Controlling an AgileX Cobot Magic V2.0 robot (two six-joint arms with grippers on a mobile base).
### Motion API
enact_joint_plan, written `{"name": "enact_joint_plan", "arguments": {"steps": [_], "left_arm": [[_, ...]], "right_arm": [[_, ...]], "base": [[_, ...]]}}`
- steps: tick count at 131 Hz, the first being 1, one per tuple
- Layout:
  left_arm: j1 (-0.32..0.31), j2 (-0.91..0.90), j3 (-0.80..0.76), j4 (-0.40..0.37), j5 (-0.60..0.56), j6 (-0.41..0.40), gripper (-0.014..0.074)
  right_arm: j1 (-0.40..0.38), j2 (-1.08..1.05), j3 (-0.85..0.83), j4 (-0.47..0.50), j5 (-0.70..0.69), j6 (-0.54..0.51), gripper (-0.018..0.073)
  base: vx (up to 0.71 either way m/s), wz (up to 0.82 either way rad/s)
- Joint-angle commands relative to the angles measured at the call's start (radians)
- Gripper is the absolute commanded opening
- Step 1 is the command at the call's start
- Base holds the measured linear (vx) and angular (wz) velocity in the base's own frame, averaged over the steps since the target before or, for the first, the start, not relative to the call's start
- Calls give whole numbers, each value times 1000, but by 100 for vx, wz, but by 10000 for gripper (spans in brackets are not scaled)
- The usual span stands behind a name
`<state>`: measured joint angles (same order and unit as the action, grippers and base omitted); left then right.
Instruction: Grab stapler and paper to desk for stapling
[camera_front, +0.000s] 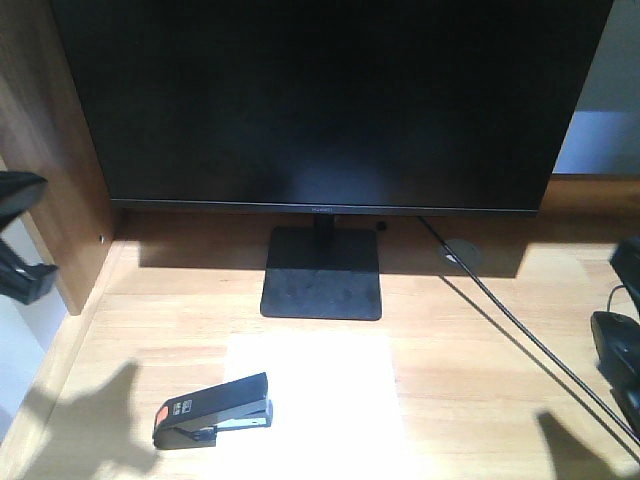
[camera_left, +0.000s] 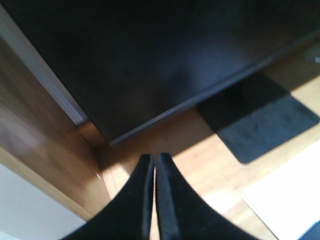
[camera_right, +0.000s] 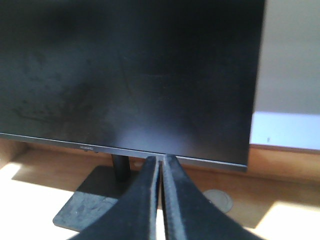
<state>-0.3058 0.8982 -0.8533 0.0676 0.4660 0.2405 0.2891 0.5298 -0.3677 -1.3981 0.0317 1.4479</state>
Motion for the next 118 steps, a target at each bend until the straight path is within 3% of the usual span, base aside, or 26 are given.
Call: {"name": "enact_joint_plan", "arguments": {"steps": [1, 44, 118], "left_arm": [[0, -52, -13, 0, -73, -11, -6], [0, -225, 191, 0, -256, -10, -6], [0, -537, 366, -9, -219, -11, -6]], "right_arm": [[-1, -64, 13, -26, 0, -11, -7], [-1, -183, 86, -34, 0, -11, -7], [-1, -183, 86, -55, 0, -10, -7]], "base": [[0, 0], [0, 0], [0, 0]]}}
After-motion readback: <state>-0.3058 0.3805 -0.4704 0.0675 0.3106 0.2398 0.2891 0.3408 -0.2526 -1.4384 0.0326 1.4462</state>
